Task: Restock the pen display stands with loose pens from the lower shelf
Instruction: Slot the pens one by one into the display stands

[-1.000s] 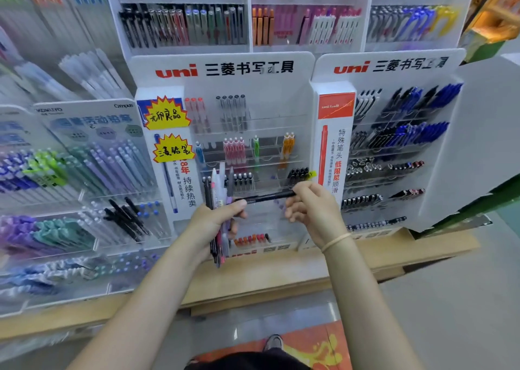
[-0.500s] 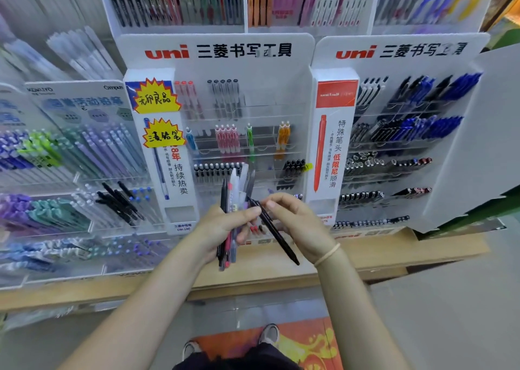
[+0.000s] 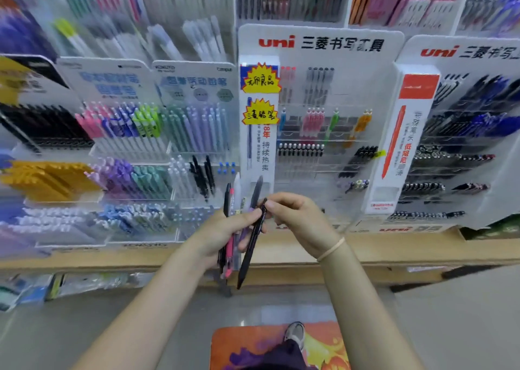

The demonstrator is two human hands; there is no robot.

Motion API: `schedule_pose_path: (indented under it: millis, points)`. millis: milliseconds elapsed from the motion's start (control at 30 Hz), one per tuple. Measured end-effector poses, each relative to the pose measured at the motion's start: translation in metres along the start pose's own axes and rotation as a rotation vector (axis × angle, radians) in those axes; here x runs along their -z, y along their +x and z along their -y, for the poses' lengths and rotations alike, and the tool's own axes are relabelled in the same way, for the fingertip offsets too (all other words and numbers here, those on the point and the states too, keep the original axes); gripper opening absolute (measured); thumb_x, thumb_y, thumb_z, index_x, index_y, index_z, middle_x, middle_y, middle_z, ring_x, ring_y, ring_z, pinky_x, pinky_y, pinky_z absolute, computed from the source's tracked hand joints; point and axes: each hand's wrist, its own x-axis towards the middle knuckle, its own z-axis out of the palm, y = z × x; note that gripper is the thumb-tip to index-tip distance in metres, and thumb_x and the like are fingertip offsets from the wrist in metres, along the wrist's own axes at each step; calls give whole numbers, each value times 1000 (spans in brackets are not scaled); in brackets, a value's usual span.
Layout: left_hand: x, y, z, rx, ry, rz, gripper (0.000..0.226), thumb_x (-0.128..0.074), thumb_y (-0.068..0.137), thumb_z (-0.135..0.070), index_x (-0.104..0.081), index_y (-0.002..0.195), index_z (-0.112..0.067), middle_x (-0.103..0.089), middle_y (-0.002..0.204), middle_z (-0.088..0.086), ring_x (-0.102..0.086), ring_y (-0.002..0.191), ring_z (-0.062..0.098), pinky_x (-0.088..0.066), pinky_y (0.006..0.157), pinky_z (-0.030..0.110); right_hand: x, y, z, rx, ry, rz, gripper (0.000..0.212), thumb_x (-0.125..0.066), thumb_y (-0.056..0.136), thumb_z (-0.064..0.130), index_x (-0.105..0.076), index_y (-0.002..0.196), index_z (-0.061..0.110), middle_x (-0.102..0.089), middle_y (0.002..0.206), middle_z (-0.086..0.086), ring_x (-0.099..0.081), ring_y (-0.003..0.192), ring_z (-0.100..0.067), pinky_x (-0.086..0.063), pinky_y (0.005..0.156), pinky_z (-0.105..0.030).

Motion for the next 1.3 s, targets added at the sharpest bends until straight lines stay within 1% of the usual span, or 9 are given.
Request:
schedule_pose_path:
  millis: [67,167,333,400,533,667,933,1067,1300]
  points:
    - [44,-30,6,4,26,-54,33,-79,79,-36,-72,89,-6,-62,59,14,-41,38,12,-31,47,24,-50,-1,-5,5,-18,-4,10,-65,92,8,-73,88,12,-69,74,5,-58,69,-4,-40,62,-20]
    - [127,-79,21,-30,-12,-235,59,-89,55,-58,-80,88,-10,-58,91,39,-42,44,18,-34,51,27,-132,0,-15,8,-38,-57,6,-67,91,9,-71,90,5,-67,74,-6,-59,67,-12,-45,59,-22]
    - [244,-169,30,-46,-236,-418,61,-93,58,-47,-66,91,-3,-55,65,6,-46,40,13,-35,41,21,-254,10,-11,40,-131,-144,9,-58,97,5,-63,89,4,-66,66,-8,-63,59,-22,-56,60,-35]
    - [273,-191,27,-75,-307,-443,48,-86,70,-37,-62,93,-3,-52,59,2,-44,40,12,-34,41,21,-289,20,-3,84,-163,-194,11,-59,97,4,-62,86,9,-65,64,-6,-65,58,-22,-58,64,-40]
    - [314,-212,27,-71,-340,-512,33,-74,79,-40,-58,67,-14,-49,60,6,-45,43,16,-33,51,30,-342,46,9,222,-235,-251,15,-59,96,1,-62,88,13,-66,68,-9,-68,63,-25,-60,67,-39]
    - [338,-212,25,-47,-355,-535,35,-66,94,-29,-60,65,-10,-51,53,9,-47,44,20,-39,49,27,-373,74,18,319,-262,-279,17,-58,96,-1,-60,89,15,-67,73,-4,-68,63,-16,-58,63,-27]
    - [372,-172,-30,-133,-405,-599,19,-68,93,-19,-72,103,-3,-75,85,13,-71,68,23,-61,59,31,-389,154,37,487,-233,-348,13,-59,96,1,-61,96,14,-68,88,-14,-70,78,-27,-59,74,-35]
    - [388,-138,-71,-183,-532,-586,23,-60,98,-21,-68,115,-10,-77,102,12,-74,76,25,-63,64,35,-391,207,46,479,-176,-335,20,-60,96,1,-61,92,21,-68,88,-9,-70,77,-22,-59,76,-34]
    - [421,-109,-102,-172,-494,-627,23,-58,99,-20,-66,119,-13,-76,99,14,-73,73,24,-62,61,33,-416,270,46,464,-180,-210,15,-59,96,2,-62,96,17,-69,92,-6,-72,82,-19,-60,78,-34]
